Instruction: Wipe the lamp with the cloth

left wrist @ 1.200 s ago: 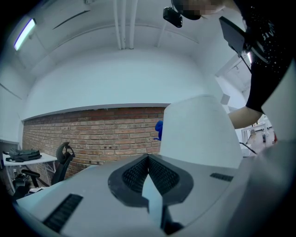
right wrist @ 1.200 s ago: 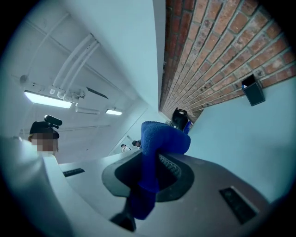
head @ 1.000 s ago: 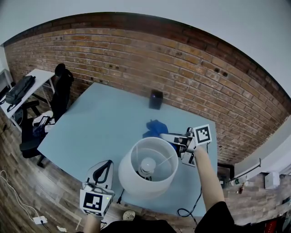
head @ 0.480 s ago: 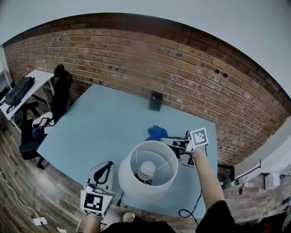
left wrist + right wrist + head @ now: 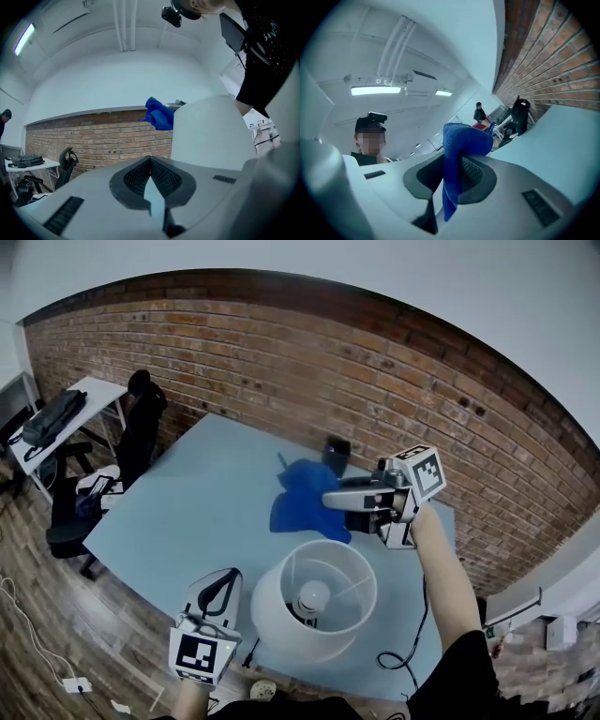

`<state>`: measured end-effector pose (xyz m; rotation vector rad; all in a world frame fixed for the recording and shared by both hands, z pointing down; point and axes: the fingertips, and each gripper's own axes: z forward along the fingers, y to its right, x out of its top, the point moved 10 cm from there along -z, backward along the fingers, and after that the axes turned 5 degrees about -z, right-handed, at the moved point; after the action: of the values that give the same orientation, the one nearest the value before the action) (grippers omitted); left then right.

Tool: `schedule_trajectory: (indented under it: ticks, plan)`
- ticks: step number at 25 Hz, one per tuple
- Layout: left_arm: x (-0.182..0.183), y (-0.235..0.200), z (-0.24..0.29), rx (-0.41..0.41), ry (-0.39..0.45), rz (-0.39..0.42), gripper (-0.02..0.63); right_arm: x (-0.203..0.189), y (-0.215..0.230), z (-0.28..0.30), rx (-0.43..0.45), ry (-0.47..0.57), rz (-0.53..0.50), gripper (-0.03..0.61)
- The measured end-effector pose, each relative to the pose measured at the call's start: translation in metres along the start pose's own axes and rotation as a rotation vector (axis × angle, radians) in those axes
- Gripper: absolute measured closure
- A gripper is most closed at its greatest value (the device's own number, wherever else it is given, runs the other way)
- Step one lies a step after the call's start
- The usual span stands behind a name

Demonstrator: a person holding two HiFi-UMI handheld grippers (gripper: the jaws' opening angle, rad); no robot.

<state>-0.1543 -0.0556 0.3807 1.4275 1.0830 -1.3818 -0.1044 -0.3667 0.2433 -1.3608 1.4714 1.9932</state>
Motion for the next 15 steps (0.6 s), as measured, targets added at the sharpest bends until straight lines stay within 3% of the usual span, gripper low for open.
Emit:
schedule_trajectory:
  ticks: [5,9,15]
  plan:
    - [-0.001,-0.004,-0.008,0.043,0.0,-0.013,0.605,0.017,-0.001,0.034,0.116,-0.123,-0.034,0.514]
    - [-0.004,-0.008,-0.013,0.066,-0.006,-0.014,0.604,0.004,0.01,0.056,0.196,-0.277,-0.026,0.515]
    - [-0.005,-0.01,-0.017,0.091,-0.001,-0.023,0.605,-0.008,0.033,0.075,0.267,-0.402,0.018,0.514]
